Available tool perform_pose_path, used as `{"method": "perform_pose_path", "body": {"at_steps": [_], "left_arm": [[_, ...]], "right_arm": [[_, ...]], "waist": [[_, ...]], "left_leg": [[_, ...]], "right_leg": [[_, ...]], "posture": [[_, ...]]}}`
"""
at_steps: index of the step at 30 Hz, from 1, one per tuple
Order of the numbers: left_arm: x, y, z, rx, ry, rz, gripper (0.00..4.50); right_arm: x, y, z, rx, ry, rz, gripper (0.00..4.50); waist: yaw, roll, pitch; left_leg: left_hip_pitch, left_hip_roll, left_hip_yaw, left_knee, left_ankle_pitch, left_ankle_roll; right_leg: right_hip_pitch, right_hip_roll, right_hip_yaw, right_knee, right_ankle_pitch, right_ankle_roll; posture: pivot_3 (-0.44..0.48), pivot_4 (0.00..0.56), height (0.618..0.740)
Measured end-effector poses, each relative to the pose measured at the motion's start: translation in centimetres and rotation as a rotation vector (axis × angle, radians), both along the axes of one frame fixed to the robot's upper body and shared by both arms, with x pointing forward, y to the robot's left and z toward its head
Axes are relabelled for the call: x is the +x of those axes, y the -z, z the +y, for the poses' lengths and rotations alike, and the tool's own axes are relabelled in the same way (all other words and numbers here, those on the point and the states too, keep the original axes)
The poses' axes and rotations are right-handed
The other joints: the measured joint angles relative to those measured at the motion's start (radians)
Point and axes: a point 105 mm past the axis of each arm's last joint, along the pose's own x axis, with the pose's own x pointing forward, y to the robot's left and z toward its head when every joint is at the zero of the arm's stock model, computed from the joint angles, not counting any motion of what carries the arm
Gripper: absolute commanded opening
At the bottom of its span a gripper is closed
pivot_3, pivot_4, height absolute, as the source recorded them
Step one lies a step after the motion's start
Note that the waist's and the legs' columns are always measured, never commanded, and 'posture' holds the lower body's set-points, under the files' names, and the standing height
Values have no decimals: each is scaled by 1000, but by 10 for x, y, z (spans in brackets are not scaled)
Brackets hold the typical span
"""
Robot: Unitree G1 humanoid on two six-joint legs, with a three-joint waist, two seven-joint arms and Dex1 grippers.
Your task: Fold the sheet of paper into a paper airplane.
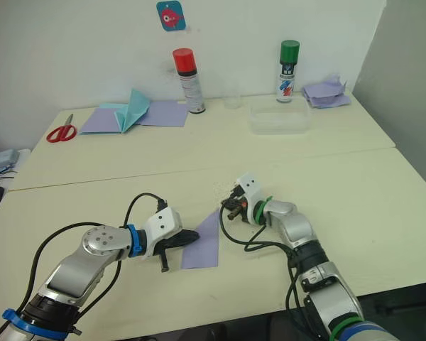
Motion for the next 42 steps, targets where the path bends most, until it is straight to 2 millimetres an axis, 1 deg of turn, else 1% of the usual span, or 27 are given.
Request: {"method": "perform_pose_path", "body": {"at_steps": [3, 5, 7, 10, 11, 16, 23, 29, 33, 37, 39, 42], "left_arm": [[0, 0, 0, 0, -1, 0, 0], [0, 0, 0, 0, 1, 0, 0], [0, 0, 0, -1, 2, -1, 0], [1, 0, 0, -1, 3, -1, 0], [1, 0, 1, -1, 2, 0, 0], [0, 0, 0, -1, 8, 5, 0], [0, 1, 0, -1, 9, 9, 0], [-1, 2, 1, -1, 7, 11, 0], [-1, 2, 1, -1, 7, 10, 0], [-1, 2, 1, -1, 7, 10, 0], [-1, 1, 1, -2, 5, 8, 0], [-1, 2, 2, -2, 4, 8, 0]], "right_arm": [[-7, -9, 3, 32, -58, -34, 39], [-15, -13, 4, 24, -123, -78, 39], [-26, -7, 8, -19, -193, -103, 39], [-37, 15, 5, -112, -235, -74, 39], [-38, 17, 5, -127, -245, -76, 39], [-45, 17, 5, -174, -300, -88, 39], [-72, 23, 3, -217, -448, -56, 39], [-96, 26, 0, -225, -562, 25, 39], [-111, 27, -8, -239, -641, 108, 39], [-113, 24, -9, -226, -646, 126, 39], [-108, 16, -4, -165, -607, 124, 39], [-96, -1, 4, -69, -536, 73, 39]], "waist": [[0, 1, 1], [0, 1, 0], [0, 1, 0], [0, 1, 1], [0, 1, 1], [0, 1, 0], [1, 1, -2], [2, 1, -2], [3, 1, -2], [4, 1, -3], [4, 1, -2], [4, 1, -2]], "left_leg": [[0, 0, 0, 0, 0, 0], [0, 0, 0, 0, 0, 0], [0, 0, 0, 0, 0, 0], [0, 0, 0, 0, 0, 0], [0, 0, 0, 0, 0, 0], [0, 0, 0, 0, 0, 0], [0, 0, 0, 0, 0, 0], [0, 0, 0, 0, -1, 1], [0, 0, 0, 0, -2, 3], [0, 1, 0, 0, -2, 3], [0, 1, 0, 0, -2, 3], [0, 1, 0, 0, -2, 3]], "right_leg": [[0, 0, 0, 0, 0, 0], [0, 0, 0, 0, 0, 0], [0, 0, 0, 0, 0, 0], [0, 0, 0, 0, 0, 0], [0, 0, 0, 0, 0, 0], [0, 0, 0, 0, 0, 0], [1, 0, 0, -1, 0, 0], [1, 0, 0, -2, 0, 1], [1, 0, -1, -2, 0, 1], [1, 0, -1, -2, -1, 1], [1, 0, -1, -2, 0, 1], [1, 0, -1, -2, 0, 1]], "posture": [[0, 150, 740], [0, 150, 740], [0, 150, 740], [0, 150, 740], [0, 150, 740], [0, 150, 740], [0, 150, 740], [0, 150, 740], [0, 150, 740], [0, 150, 740], [0, 150, 740], [0, 150, 740]]}}
